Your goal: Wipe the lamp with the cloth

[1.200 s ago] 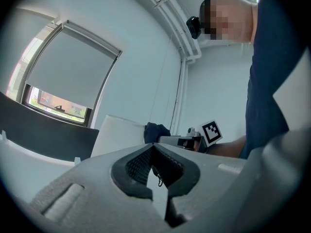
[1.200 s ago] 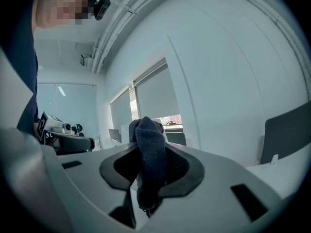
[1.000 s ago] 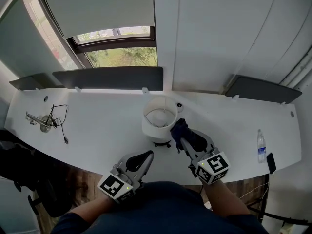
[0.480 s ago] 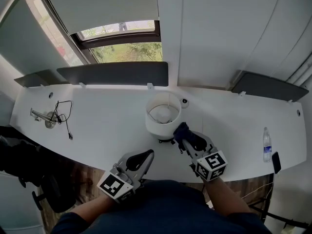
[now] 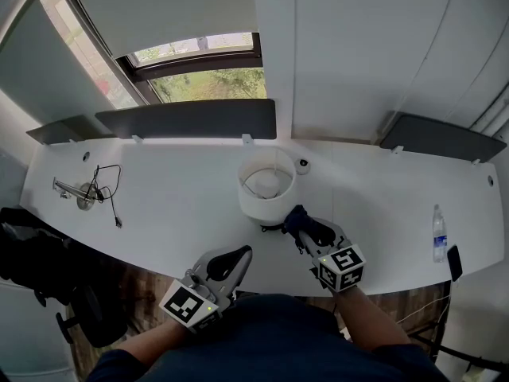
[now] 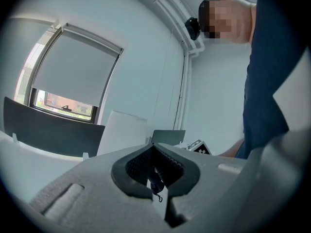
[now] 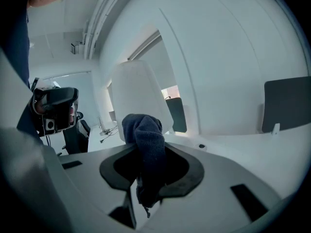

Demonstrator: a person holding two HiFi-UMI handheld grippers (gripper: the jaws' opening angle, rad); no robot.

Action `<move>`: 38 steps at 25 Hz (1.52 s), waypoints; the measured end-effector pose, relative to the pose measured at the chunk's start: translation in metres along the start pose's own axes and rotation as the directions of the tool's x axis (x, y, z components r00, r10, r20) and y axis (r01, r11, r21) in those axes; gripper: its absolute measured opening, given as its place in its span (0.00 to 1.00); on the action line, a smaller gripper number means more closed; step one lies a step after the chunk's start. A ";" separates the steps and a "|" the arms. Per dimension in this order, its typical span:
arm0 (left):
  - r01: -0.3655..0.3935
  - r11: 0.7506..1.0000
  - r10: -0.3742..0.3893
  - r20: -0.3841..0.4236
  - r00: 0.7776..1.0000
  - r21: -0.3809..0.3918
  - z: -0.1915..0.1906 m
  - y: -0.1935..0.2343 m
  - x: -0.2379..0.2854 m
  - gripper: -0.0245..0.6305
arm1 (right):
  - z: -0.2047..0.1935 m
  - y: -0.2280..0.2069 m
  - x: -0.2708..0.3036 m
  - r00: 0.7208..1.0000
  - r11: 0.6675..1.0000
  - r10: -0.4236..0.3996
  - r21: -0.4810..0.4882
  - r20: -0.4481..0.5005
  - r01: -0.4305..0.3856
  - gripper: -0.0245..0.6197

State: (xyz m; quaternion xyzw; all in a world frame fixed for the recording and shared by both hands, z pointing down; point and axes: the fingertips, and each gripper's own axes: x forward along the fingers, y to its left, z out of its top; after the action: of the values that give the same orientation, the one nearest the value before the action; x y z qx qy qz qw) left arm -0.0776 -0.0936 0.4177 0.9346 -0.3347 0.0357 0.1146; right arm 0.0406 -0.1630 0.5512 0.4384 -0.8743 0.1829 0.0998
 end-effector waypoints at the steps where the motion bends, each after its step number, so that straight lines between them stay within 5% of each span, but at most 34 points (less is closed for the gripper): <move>1: 0.001 1.000 -0.001 0.003 1.000 0.000 0.000 -0.001 0.000 0.05 | -0.003 -0.001 0.000 1.000 1.000 -0.001 -0.002 -0.008 0.001 0.21; 10: 0.025 1.000 -0.024 0.043 0.999 -0.007 0.006 -0.009 0.008 0.05 | 0.017 0.002 -0.022 1.000 0.999 0.004 -0.032 0.000 -0.004 0.21; 25: 0.030 1.000 -0.029 0.084 0.996 -0.002 0.018 -0.014 0.021 0.05 | 0.143 0.001 -0.052 0.972 0.989 0.043 -0.145 0.229 -0.009 0.21; 38: -0.036 0.999 0.036 0.028 0.999 -0.011 0.007 0.006 0.010 0.05 | 0.085 -0.023 0.001 0.992 0.996 0.029 -0.089 0.126 -0.018 0.21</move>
State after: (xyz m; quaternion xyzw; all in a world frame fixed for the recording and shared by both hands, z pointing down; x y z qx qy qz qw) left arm -0.0733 -0.1059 0.4136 0.9282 -0.3533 0.0228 0.1141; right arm 0.0571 -0.2112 0.4796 0.4340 -0.8912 0.1173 0.0608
